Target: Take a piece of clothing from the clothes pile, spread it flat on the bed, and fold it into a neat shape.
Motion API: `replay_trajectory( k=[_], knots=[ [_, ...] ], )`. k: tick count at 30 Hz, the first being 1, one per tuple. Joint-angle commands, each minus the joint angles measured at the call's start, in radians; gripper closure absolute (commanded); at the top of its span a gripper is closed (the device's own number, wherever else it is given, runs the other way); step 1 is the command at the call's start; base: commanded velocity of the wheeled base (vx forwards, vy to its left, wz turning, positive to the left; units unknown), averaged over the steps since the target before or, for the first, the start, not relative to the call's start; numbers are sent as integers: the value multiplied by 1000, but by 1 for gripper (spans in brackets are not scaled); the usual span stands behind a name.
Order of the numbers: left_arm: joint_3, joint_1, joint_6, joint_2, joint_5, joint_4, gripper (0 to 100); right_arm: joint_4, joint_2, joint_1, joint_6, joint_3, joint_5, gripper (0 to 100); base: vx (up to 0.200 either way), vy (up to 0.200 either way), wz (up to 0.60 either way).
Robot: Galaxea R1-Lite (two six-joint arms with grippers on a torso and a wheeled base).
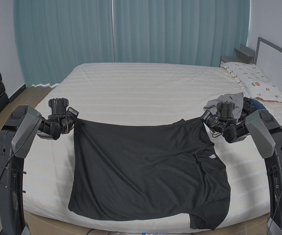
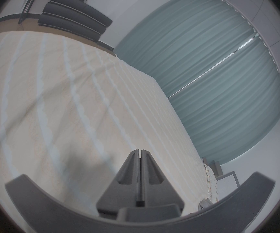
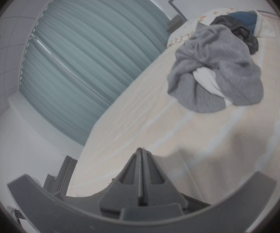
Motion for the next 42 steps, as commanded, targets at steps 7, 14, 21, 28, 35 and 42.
replay_trajectory(
  k=[7,14,21,28,35,42],
  knots=[
    [-186,0,13,67,-4,90,100,-68,42,-11,-1,-135,-75,100,0,0,0],
    [-226,0,13,122,-4,90,100,-81,113,-2,-10,-167,-80,100,0,0,0],
    [-257,-5,14,184,-7,94,100,-81,134,0,-12,-167,-83,100,0,0,0],
    [-292,-18,13,211,-12,126,0,-78,171,3,-10,-156,-84,0,0,0,0],
    [-251,-15,13,177,-10,161,0,-81,70,-19,-6,-32,-77,0,0,0,0],
    [-54,-11,13,13,-44,169,0,-132,-147,-51,4,275,12,0,0,0,0]
  ],
)
